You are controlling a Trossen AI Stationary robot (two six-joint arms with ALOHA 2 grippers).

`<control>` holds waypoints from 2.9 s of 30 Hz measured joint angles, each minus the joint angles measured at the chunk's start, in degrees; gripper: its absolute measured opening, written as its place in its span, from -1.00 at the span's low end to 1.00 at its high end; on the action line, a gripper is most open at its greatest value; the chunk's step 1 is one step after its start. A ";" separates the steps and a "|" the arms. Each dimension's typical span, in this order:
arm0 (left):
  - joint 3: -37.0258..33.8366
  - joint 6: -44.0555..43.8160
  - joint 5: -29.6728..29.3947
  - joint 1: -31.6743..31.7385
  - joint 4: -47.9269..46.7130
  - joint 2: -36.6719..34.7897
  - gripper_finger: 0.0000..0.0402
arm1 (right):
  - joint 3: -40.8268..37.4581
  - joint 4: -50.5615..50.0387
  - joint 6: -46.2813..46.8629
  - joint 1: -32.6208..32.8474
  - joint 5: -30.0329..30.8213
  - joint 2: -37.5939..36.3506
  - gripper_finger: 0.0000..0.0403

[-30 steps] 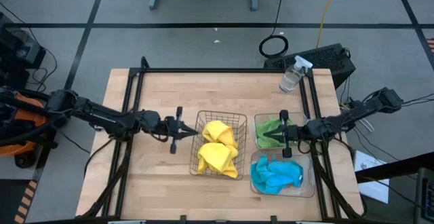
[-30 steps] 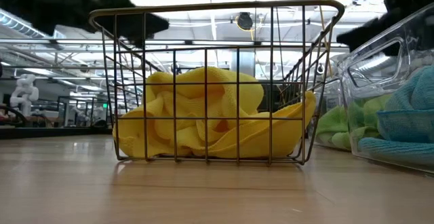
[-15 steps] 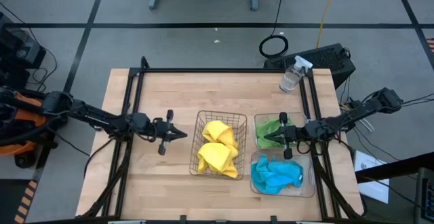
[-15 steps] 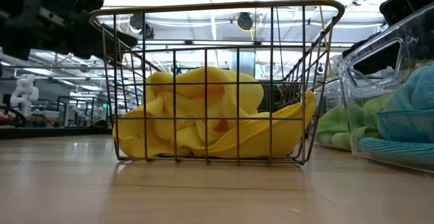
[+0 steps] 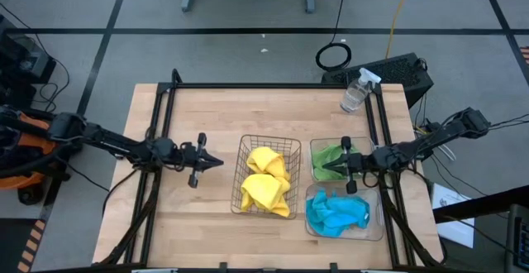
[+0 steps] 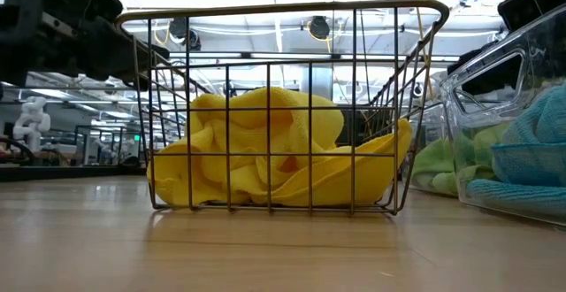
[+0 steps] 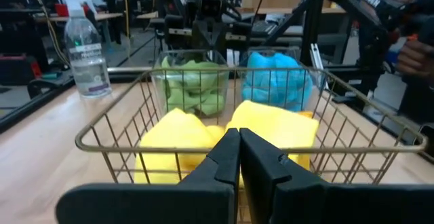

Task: Sort microfiber towel by color & place in baskets
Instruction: Return to Home Position

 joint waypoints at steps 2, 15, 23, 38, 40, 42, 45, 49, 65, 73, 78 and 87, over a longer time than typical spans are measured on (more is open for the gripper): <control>0.00 0.15 -0.02 0.00 -0.47 -1.07 -0.92 | 0.00 -0.18 -0.67 0.00 0.04 -1.18 -1.00; -0.04 1.32 -1.44 0.00 -12.76 -12.19 -0.92 | 0.02 -11.59 1.45 0.00 -0.16 -12.68 -1.00; -0.04 1.43 -1.47 -0.02 -22.04 -21.36 -0.92 | 0.02 -17.29 1.57 0.00 -0.18 -18.49 -1.00; -0.09 1.91 -1.76 -0.02 -36.56 -36.50 -0.92 | 0.07 -21.78 -6.95 -0.06 -9.10 -30.40 -1.00; -0.09 1.92 -1.75 -0.02 -37.44 -38.41 -0.92 | 0.07 -21.81 -8.26 -0.04 -9.27 -31.60 -1.00; -0.09 1.90 -1.75 -0.02 -38.77 -40.40 -0.92 | 0.07 -21.81 -9.21 -0.11 -9.23 -32.22 -1.00; -0.09 1.77 -1.75 -0.02 -41.00 -43.43 -0.92 | 0.07 -21.83 -9.53 -0.11 -9.23 -32.13 -1.00; -0.13 1.44 -1.75 -0.04 -43.93 -47.23 -0.92 | 0.07 -21.87 -9.58 -0.11 -9.40 -32.09 -1.00; -0.13 1.53 -1.33 -0.04 -48.76 -51.81 -0.92 | 0.09 -22.37 -10.31 -0.15 -12.10 -32.09 -1.00; -0.13 4.26 -2.30 0.41 -48.98 -51.81 -0.92 | 0.07 -22.38 -10.95 -3.71 -12.06 -32.05 -1.00; -0.13 4.36 -2.58 1.27 -48.91 -51.81 -0.92 | 0.07 -22.44 -9.99 -5.84 -12.38 -32.05 -1.00; -0.13 0.31 -2.99 1.46 -48.83 -51.81 -0.92 | 0.07 -22.62 -11.80 -6.49 -13.23 -32.00 -1.00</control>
